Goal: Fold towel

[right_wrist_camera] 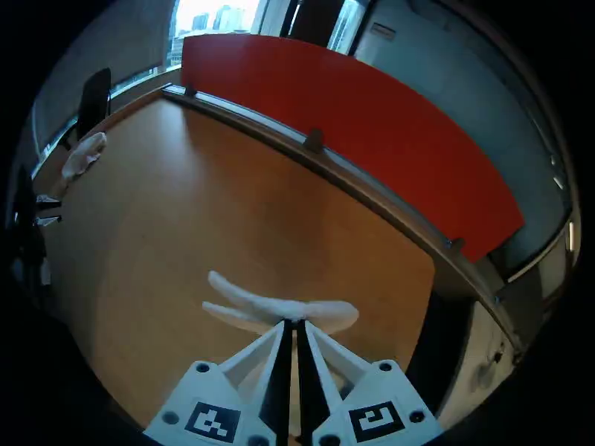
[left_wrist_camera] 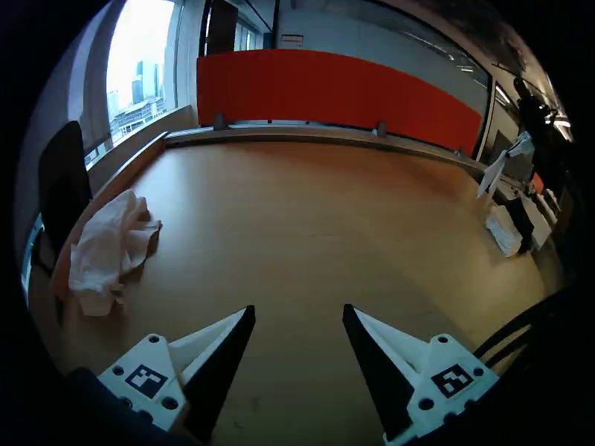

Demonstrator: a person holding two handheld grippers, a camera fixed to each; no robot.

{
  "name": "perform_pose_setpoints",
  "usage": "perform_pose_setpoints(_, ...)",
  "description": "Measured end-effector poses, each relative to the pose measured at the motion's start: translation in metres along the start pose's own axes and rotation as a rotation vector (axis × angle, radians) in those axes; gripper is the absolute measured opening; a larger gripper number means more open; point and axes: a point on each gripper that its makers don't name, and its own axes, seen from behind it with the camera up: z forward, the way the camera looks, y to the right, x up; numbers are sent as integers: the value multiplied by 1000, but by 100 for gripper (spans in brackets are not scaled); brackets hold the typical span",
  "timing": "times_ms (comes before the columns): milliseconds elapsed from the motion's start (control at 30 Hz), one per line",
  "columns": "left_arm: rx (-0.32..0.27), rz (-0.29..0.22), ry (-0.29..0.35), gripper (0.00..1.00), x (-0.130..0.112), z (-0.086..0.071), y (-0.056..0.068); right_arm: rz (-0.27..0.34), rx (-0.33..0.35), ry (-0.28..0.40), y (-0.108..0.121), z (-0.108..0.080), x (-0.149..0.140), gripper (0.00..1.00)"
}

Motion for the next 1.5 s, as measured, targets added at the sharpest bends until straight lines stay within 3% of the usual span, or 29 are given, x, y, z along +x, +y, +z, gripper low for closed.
perform_pose_setpoints(367,-7,13,-3,87,0,-3,4,39,-20,-35,10,-12,-41,4)
perform_pose_setpoints(700,-11,24,-5,87,1,-5,7,104,-44,-87,14,-25,-101,4)
perform_pose_setpoints(1100,-7,33,-14,87,-2,-5,6,186,-68,-165,11,-23,-177,4)
perform_pose_setpoints(1500,-3,45,-21,87,-3,-6,6,286,-90,-211,4,-14,-229,4)
